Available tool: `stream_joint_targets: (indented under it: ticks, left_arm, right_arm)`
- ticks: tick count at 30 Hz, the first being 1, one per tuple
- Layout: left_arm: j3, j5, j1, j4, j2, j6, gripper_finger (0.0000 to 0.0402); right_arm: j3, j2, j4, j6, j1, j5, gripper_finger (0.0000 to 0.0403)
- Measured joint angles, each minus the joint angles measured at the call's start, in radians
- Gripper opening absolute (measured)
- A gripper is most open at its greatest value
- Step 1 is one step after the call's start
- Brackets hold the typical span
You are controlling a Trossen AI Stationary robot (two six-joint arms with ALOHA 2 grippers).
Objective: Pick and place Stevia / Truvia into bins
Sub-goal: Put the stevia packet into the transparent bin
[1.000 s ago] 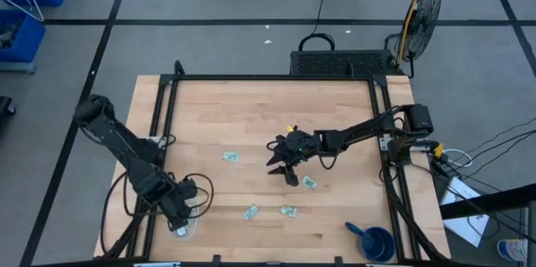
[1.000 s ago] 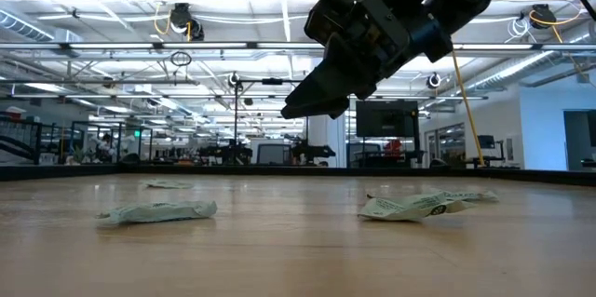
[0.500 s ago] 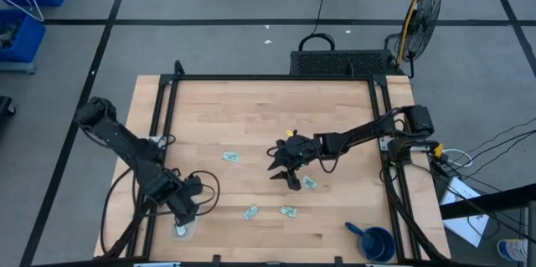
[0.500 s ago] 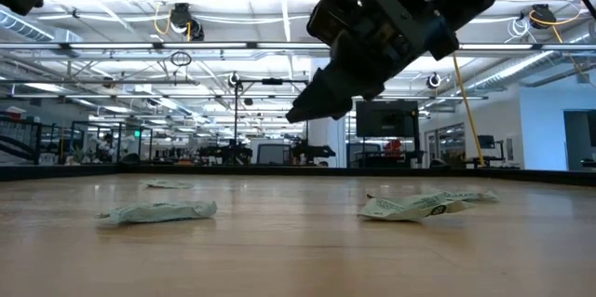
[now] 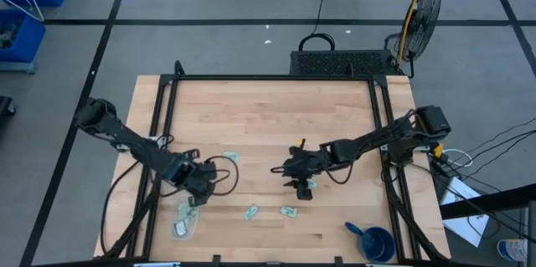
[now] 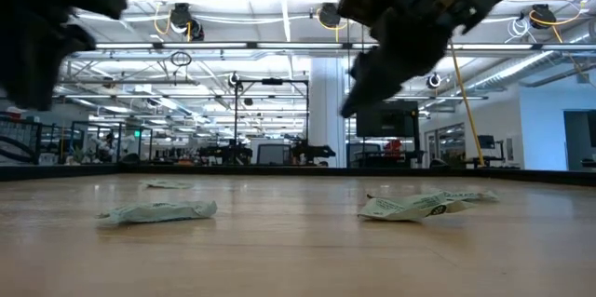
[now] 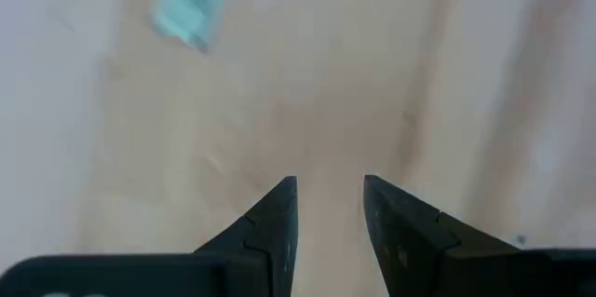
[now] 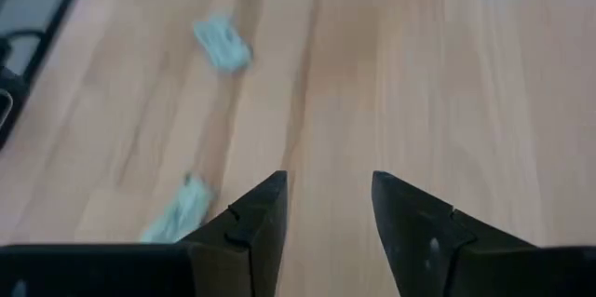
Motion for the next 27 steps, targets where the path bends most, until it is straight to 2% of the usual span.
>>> stream_joint_targets:
  ticks: [4,8,17,20,24,27]
  left_arm:
    - [0.0,-0.174,0.062,0.037,0.0,0.11,0.0131]
    - [0.0,-0.288,0.117,0.097,0.0,0.183,0.0131]
    - [0.0,-0.279,0.194,0.236,0.0,0.222,0.0131]
    - [0.0,-0.277,0.205,0.3,0.0,0.217,0.0131]
    - [0.0,-0.273,0.208,0.412,0.0,0.217,0.0131]
    - [0.0,-0.263,0.207,0.508,0.0,0.287,0.0131]
  right_arm:
    - [-0.037,-0.004,-0.144,0.109,0.04,0.102,0.0149]
    - [-0.096,-0.005,-0.158,0.241,0.07,0.107,0.015]
    - [-0.177,-0.007,-0.155,0.322,0.103,0.234,0.0137]
    - [-0.193,-0.008,-0.142,0.309,0.104,0.241,0.0124]
    - [-0.206,-0.009,-0.138,0.31,0.098,0.251,0.0081]
    - [-0.207,-0.007,-0.103,0.303,0.091,0.246,0.0037]
